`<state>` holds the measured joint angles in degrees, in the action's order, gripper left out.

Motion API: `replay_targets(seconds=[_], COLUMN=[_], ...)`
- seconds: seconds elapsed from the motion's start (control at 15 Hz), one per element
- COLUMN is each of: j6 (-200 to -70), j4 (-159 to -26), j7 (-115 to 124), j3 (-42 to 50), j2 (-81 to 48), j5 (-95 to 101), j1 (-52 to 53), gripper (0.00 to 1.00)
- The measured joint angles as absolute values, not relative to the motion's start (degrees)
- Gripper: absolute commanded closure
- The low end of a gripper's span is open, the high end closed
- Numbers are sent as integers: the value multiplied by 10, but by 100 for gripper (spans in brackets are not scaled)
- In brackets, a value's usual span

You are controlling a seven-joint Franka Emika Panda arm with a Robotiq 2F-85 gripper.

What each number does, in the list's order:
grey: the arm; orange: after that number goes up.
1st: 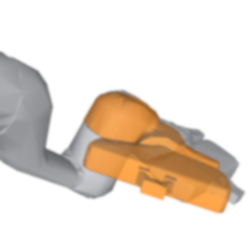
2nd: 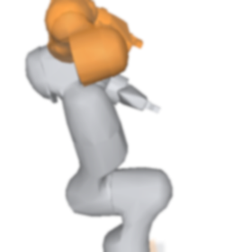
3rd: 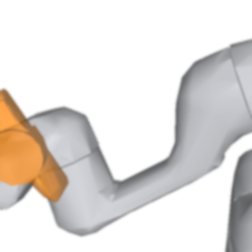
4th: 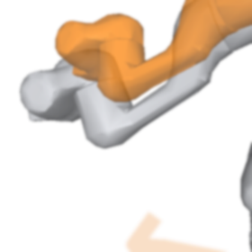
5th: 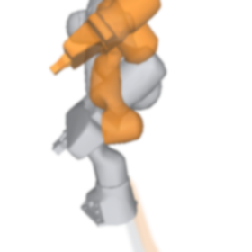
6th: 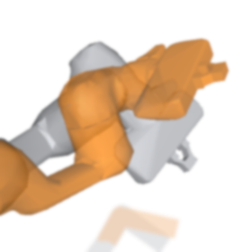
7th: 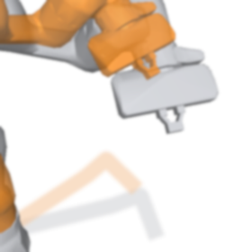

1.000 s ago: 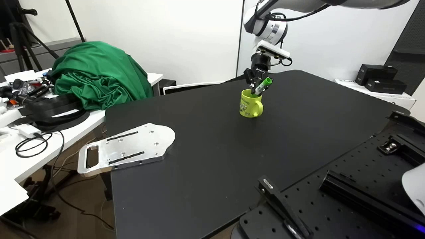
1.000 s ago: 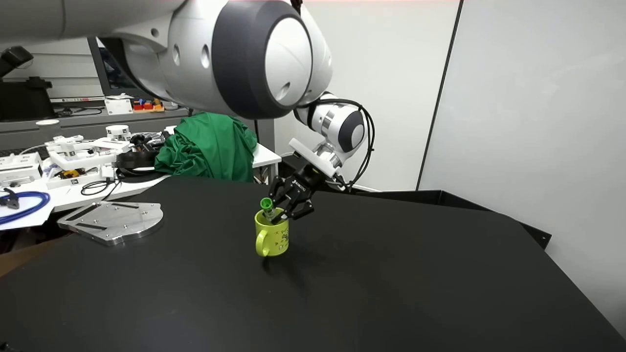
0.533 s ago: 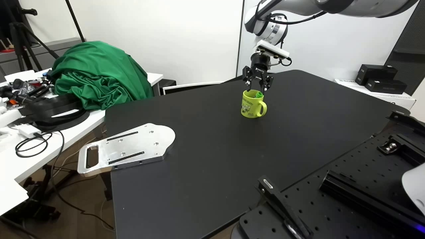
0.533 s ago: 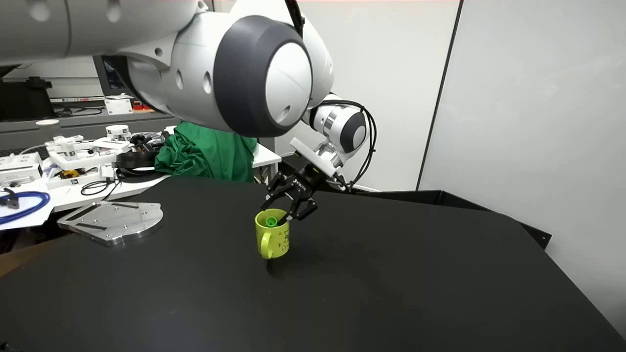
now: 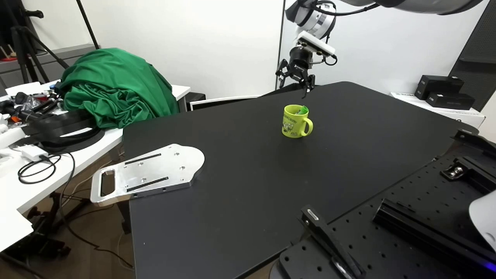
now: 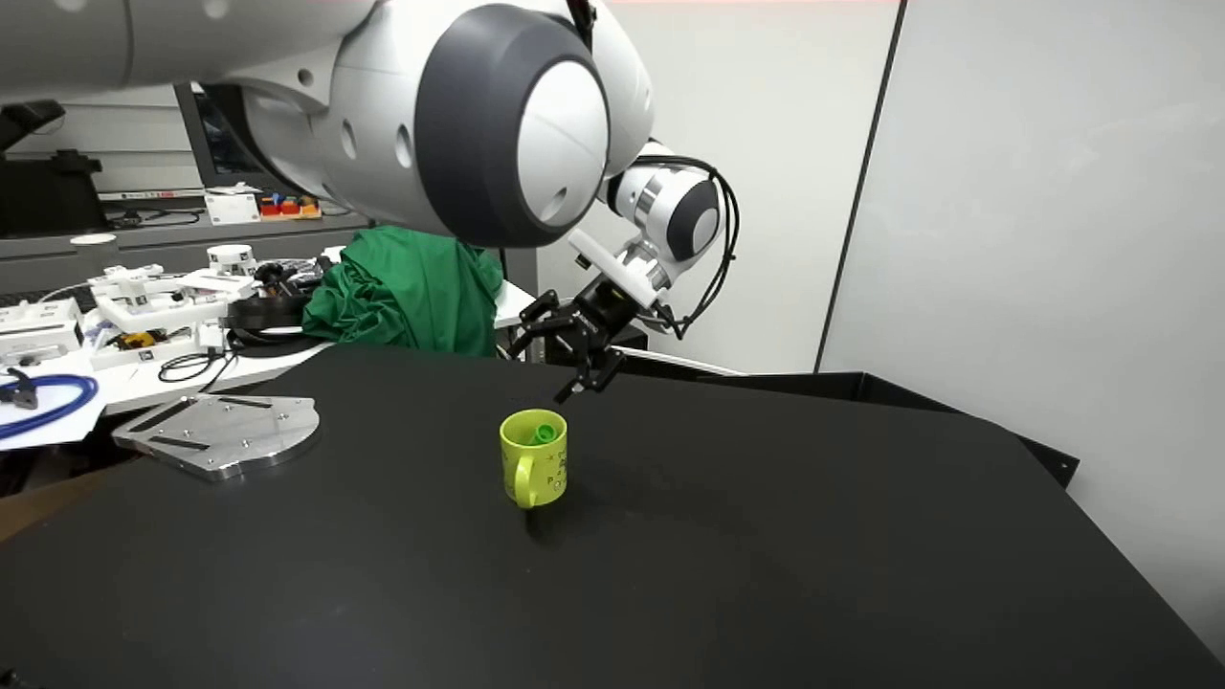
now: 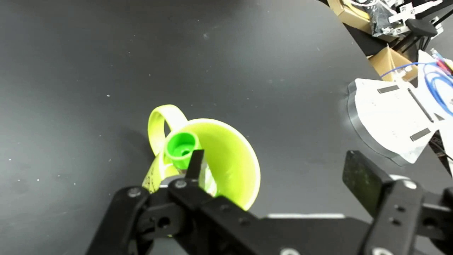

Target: Remove and then put back the glue stick in the mug

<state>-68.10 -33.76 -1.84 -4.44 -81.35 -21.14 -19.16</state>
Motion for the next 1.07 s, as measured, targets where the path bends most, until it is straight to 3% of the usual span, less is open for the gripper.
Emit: replay_targets(seconds=[0.6,1.07], j6=[-785,-999], j4=[-336,-374], j7=[-129,-234], j3=[-27,-10], j2=[-721,-688], j5=[-141,-100], j1=[-155,-142], gripper=[0,0])
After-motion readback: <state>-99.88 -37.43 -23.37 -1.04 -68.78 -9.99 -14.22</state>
